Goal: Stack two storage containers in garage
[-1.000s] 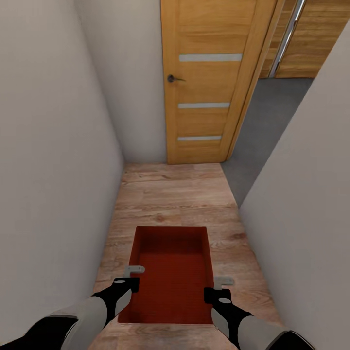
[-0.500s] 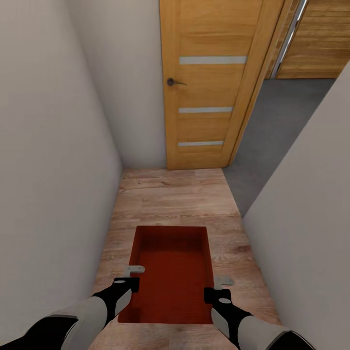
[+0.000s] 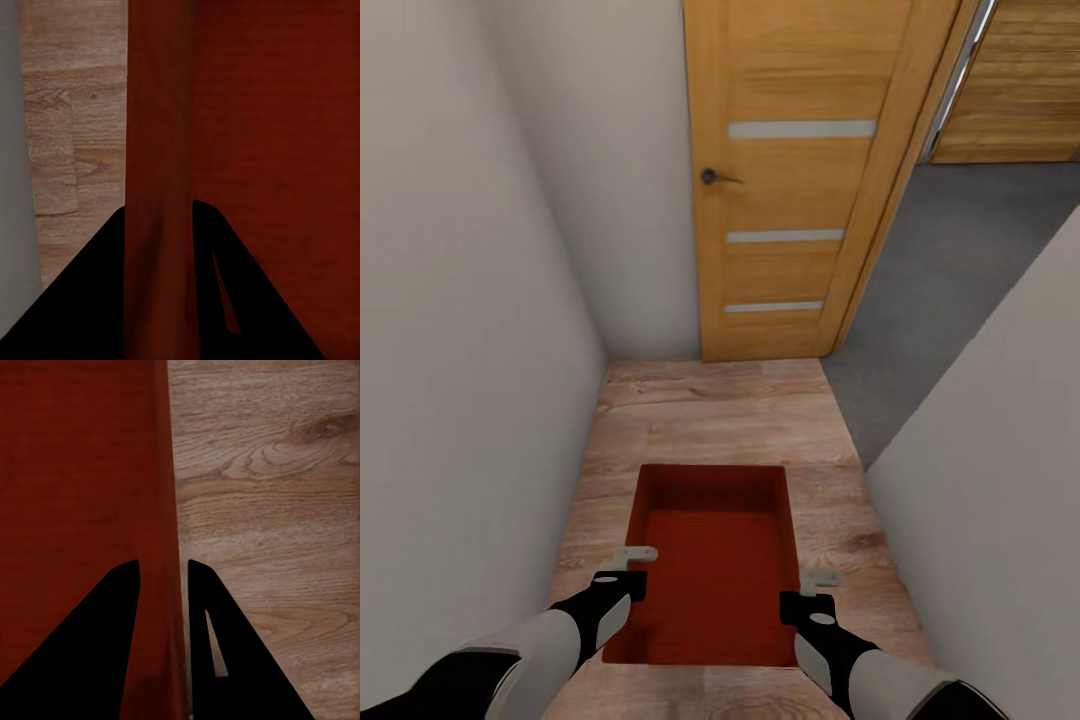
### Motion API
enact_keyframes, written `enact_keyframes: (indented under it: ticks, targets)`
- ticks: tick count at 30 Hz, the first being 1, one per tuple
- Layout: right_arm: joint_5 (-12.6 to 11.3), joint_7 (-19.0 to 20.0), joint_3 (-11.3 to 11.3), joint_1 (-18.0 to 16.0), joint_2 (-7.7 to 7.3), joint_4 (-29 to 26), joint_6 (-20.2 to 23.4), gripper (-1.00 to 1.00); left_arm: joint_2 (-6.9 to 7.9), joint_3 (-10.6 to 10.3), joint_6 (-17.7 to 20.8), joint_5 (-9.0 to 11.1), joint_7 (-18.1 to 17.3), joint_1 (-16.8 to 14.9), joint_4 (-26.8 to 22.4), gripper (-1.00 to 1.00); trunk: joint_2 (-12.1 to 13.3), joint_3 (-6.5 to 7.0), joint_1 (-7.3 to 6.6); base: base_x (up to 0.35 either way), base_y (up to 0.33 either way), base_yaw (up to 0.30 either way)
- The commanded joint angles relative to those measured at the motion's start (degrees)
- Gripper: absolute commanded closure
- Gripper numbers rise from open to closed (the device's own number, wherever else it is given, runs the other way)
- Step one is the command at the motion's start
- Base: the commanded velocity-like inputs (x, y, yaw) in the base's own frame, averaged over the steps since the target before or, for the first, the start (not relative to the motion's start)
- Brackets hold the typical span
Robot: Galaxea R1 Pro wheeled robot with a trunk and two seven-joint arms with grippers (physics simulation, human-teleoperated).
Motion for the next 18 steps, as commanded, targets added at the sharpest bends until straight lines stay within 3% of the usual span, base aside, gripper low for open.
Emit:
enact_keyframes:
  ticks: [1,18]
  targets:
    - [0.2,-0.1,2.7,-0.1,-0.81,-0.1,-0.5,1.0,0.78,0.4,0.3,0.5,2.1,0.0,0.2,1.0,-0.1,-0.05,0.05,0.323,0.0,-0.134]
    - [0.2,-0.1,2.7,0.0,-0.81,-0.1,-0.5,1.0,0.78,0.4,0.3,0.5,2.1,0.0,0.2,1.0,-0.1,-0.05,0.05,0.323,0.0,-0.267]
